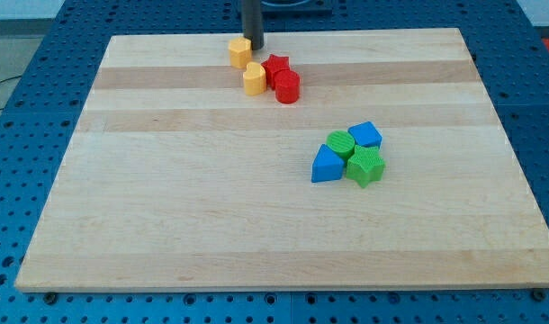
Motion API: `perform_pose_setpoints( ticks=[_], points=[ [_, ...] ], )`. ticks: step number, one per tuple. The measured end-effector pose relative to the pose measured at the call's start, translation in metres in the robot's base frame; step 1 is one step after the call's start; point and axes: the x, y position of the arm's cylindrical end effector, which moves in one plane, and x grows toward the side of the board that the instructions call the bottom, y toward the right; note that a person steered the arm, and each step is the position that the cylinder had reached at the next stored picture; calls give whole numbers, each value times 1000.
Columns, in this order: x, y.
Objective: Move the yellow hexagon to the left of the yellow heart
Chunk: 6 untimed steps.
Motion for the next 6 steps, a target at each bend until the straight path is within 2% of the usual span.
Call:
perform_pose_setpoints(
  ticks=[1, 6],
  points=[
    [11, 41],
    [8, -43]
  ],
)
